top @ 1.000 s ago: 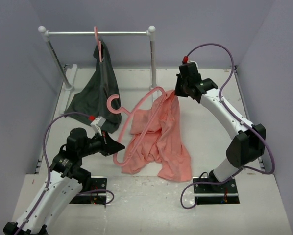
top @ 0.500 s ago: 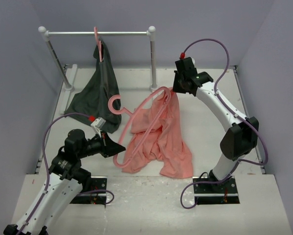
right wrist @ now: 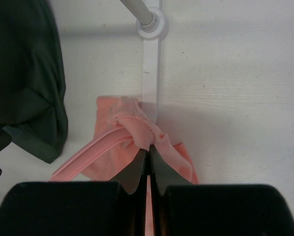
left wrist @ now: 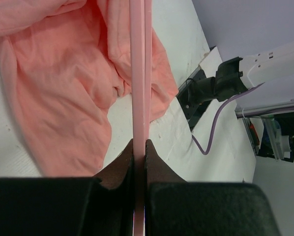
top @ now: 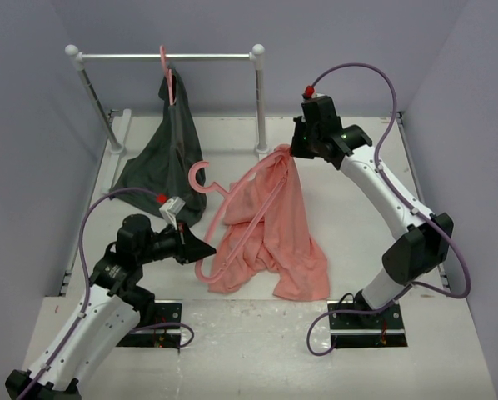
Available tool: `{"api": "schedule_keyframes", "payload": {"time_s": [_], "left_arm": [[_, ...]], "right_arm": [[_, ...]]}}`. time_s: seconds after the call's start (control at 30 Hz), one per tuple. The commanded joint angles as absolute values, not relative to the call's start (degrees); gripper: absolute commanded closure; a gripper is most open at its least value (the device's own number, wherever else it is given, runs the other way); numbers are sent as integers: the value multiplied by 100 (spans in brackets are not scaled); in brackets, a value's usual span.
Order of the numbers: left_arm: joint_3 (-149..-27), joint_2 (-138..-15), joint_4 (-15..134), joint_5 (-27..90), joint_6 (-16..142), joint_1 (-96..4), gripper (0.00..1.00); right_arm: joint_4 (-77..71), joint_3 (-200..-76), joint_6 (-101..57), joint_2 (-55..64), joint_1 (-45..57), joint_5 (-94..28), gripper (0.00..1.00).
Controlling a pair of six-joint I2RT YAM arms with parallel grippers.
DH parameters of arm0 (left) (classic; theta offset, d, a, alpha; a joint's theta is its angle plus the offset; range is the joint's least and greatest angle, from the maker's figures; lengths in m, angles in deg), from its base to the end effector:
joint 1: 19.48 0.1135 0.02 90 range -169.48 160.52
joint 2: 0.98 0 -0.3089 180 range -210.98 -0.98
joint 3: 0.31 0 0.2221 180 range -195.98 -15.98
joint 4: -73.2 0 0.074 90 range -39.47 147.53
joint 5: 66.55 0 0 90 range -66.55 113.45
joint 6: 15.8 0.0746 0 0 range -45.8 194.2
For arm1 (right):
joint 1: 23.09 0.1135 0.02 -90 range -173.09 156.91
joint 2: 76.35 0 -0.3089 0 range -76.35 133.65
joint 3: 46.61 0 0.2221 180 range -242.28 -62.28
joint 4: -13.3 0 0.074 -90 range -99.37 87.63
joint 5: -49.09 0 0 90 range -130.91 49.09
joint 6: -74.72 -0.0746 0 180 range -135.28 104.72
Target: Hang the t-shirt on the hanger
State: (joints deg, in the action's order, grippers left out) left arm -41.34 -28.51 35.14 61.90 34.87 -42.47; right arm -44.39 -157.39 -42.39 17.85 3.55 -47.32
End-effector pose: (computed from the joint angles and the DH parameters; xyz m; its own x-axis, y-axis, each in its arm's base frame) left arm 0.0578 -0.0749 0.2531 -0.8198 -0.1914 -0.5397 0.3968 0.4897 -0.7764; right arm 0.3319 0.1572 0.3875 -0.6919 0.1595 -0.7041 -0.0619 0.9586 0.2780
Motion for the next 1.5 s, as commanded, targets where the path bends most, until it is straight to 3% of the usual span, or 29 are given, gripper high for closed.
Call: {"api": "schedule_keyframes", "payload": {"time_s": [0.0,0.27,0.53,0.7,0.97,1.23,1.47], "left_arm": [[-4156,-2893,4012,6124,3597,-4295,100],[-4376,-3024,4030,6012,3650,-4451,100],[-4261,-3208,4142,5293,3607,-4795,100],[-4534,-3562,4445,4823,3429,-5300,100],[-4885,-4084,4916,3874,3192,-6596,100],[-4465,-4711,5563,3067,2859,-7866,100],[-5011,-5265,5634,2519,2958,-8438,100]], "right_arm": [[-4201,-15797,-4262,1514,381,-4780,100],[-4052,-15264,-4499,1131,398,-5392,100],[-3805,-14776,-4499,627,390,-4346,100],[-3334,-13789,-4673,104,390,-3908,100],[-2860,-12261,-5014,-1030,347,-4362,100],[-3096,-12245,-4900,-1398,-435,-4986,100],[-3302,-12605,-4728,-1042,-639,-4726,100]]}}
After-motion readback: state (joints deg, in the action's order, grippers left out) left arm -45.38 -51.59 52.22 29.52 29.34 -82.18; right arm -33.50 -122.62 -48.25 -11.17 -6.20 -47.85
